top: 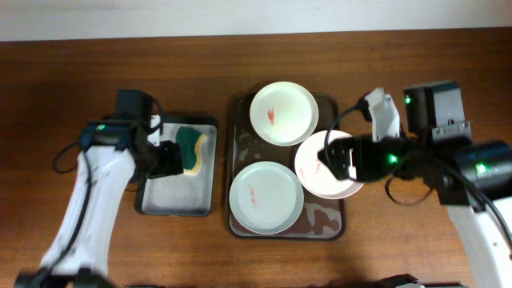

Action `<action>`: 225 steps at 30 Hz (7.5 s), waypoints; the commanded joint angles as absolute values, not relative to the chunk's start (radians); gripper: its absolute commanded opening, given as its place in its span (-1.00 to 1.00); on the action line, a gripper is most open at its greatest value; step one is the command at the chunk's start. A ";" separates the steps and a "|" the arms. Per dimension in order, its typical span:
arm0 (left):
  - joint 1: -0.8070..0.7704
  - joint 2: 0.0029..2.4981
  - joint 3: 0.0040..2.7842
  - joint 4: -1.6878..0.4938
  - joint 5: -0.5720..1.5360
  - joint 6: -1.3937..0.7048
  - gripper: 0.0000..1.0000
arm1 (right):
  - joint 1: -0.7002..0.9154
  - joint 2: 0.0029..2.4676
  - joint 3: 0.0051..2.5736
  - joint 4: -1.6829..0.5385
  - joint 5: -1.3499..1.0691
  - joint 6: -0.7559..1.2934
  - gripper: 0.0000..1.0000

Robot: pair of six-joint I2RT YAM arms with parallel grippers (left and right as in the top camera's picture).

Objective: Clean dirty plates on tray and stack at the side

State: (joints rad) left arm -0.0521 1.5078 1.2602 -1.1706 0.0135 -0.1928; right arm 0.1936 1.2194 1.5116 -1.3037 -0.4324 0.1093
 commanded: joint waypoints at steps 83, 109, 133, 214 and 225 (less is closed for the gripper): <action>-0.491 1.885 1.161 -0.612 -0.004 -0.503 -1.00 | 0.392 1.760 0.961 -0.751 -0.141 0.676 -0.92; -0.443 1.524 1.222 -0.836 -0.098 -0.385 -1.00 | 0.391 1.760 0.961 -0.744 -0.142 0.572 -0.92; -0.134 0.719 1.229 -0.968 0.015 -0.229 0.99 | 0.814 1.647 1.417 -0.558 0.227 0.190 -0.92; -0.134 0.682 1.229 -1.030 -0.023 -0.229 0.99 | -0.165 1.822 1.110 -0.522 0.016 -0.157 -0.28; -0.134 0.682 1.229 -1.031 -0.022 -0.229 0.99 | -0.153 1.758 1.158 -0.766 -0.187 -0.014 -0.92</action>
State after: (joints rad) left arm -0.1368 0.6807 1.2266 -1.0321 -0.0189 -0.2306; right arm -0.1692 1.8309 1.1332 -0.7223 -0.1131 -0.0307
